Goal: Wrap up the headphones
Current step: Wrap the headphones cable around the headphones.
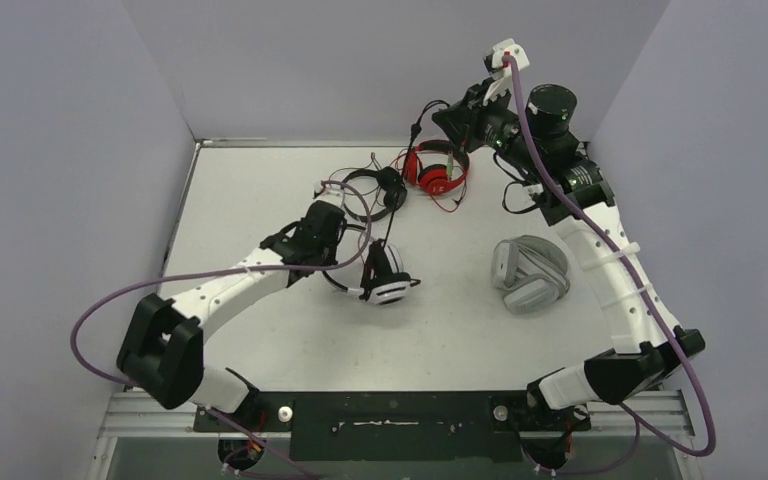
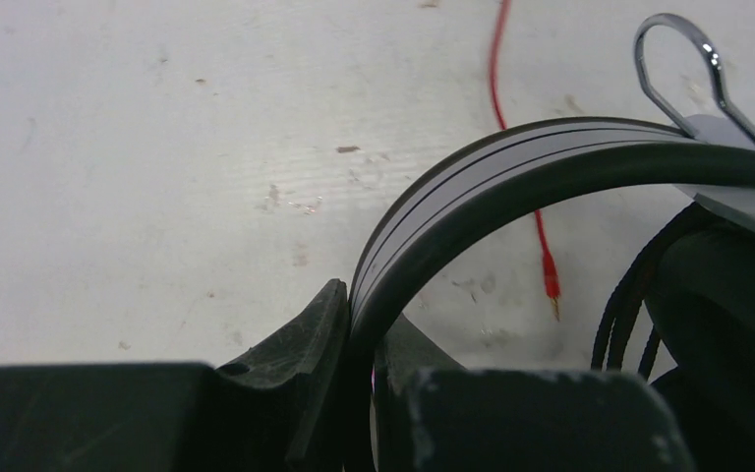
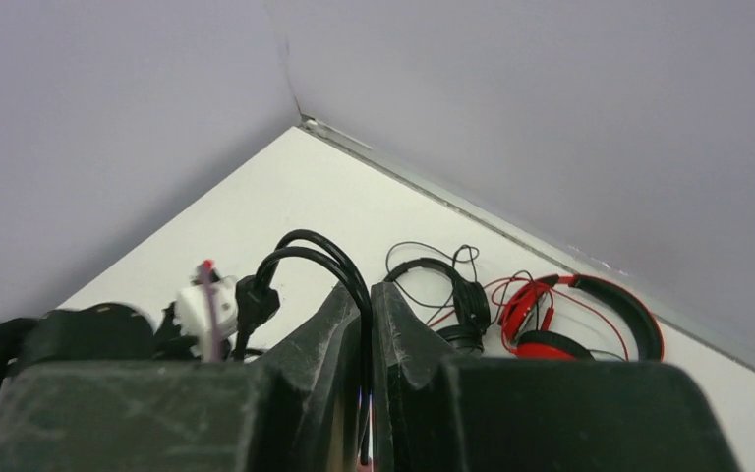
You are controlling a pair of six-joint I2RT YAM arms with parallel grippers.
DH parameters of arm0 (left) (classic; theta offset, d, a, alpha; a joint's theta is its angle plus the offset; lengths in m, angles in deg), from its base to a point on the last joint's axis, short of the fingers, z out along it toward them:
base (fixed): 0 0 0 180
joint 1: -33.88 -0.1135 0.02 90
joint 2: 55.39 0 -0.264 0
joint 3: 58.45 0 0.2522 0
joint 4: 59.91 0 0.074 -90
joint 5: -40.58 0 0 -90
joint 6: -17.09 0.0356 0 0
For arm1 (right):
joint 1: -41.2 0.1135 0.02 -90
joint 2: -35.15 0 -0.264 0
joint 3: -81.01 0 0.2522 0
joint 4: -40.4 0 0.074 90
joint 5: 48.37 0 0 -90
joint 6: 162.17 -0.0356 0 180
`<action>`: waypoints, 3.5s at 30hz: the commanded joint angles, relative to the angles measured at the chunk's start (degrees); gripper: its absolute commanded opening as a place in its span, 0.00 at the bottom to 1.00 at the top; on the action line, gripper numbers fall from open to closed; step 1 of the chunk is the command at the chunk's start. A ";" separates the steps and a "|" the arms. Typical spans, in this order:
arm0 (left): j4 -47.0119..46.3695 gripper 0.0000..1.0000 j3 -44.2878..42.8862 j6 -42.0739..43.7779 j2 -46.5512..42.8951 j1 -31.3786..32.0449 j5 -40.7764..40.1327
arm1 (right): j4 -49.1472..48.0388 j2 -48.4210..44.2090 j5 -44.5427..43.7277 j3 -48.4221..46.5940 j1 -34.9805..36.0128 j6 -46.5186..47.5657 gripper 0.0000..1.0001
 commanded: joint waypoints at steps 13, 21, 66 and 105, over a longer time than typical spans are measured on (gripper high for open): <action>-14.05 0.00 10.69 6.00 -26.25 7.55 31.45 | -8.01 6.43 9.45 4.09 -18.39 -16.20 0.00; -13.99 0.00 7.44 -8.10 -31.57 7.02 35.16 | -11.77 6.78 11.06 15.49 -20.98 -18.81 0.00; -18.24 0.00 11.52 -18.02 -15.79 -6.26 7.38 | -26.88 -2.07 4.37 37.63 24.72 -21.47 0.08; -17.79 0.00 15.40 -24.96 -14.34 -2.95 26.68 | -28.80 11.54 4.54 34.46 15.79 -26.98 0.89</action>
